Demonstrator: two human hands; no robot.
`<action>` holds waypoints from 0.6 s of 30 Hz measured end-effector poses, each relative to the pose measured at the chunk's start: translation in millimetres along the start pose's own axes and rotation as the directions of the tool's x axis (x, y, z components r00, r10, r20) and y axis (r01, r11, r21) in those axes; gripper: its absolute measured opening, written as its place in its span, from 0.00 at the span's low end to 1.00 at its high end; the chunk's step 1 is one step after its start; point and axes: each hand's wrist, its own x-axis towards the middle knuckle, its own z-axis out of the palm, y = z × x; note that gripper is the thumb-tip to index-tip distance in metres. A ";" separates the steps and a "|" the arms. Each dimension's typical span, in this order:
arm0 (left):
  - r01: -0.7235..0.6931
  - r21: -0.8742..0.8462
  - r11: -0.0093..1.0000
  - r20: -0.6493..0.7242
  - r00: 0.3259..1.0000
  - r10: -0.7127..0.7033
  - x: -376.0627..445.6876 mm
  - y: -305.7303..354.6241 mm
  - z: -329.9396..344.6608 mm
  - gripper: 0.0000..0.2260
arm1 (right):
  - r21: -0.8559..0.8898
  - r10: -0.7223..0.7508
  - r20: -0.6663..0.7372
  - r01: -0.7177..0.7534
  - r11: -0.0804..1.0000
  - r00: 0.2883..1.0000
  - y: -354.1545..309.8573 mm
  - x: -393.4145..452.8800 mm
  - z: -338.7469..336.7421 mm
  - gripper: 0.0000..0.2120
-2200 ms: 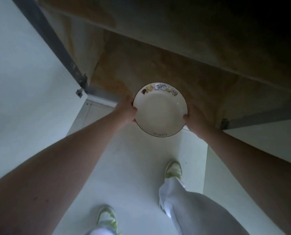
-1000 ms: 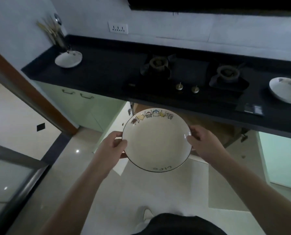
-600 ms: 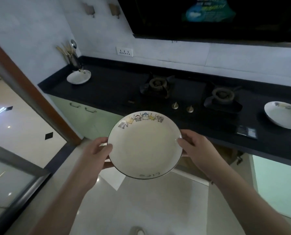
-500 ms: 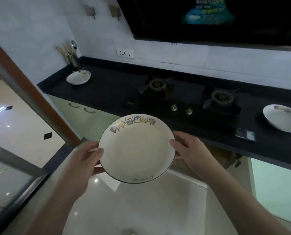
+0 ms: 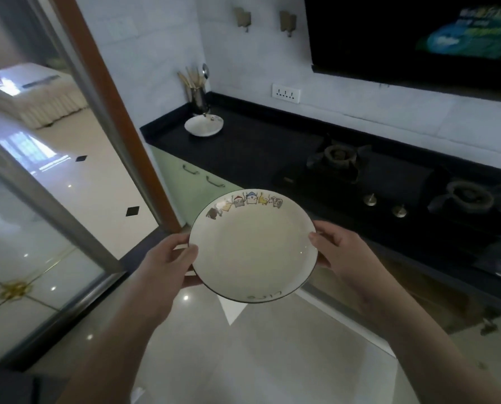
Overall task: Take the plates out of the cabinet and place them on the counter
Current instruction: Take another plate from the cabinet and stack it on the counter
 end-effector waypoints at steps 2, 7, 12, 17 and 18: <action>-0.017 0.003 1.000 -0.008 1.000 0.017 13.6 3.1 -22.9 0.07 | 0.028 -0.011 0.001 0.011 1.000 1.000 -12.4 12.2 26.7 0.11; 0.007 -0.011 1.000 -0.018 1.000 -0.007 50.7 11.6 -77.4 0.07 | 0.113 0.017 0.027 -0.020 0.993 0.999 -38.4 44.3 82.5 0.10; -0.007 0.011 1.000 0.018 1.000 0.007 89.1 18.4 -107.4 0.07 | 0.124 -0.003 -0.007 0.004 0.992 1.000 -55.3 71.7 120.3 0.13; -0.002 0.035 0.999 0.070 0.998 0.000 139.8 31.3 -110.6 0.08 | 0.191 0.026 -0.019 -0.022 0.981 0.999 -63.0 105.4 128.1 0.13; 0.003 0.039 0.999 0.082 0.997 -0.006 152.2 34.2 -109.0 0.08 | 0.209 0.040 -0.021 -0.034 0.977 0.999 -64.3 114.2 128.0 0.12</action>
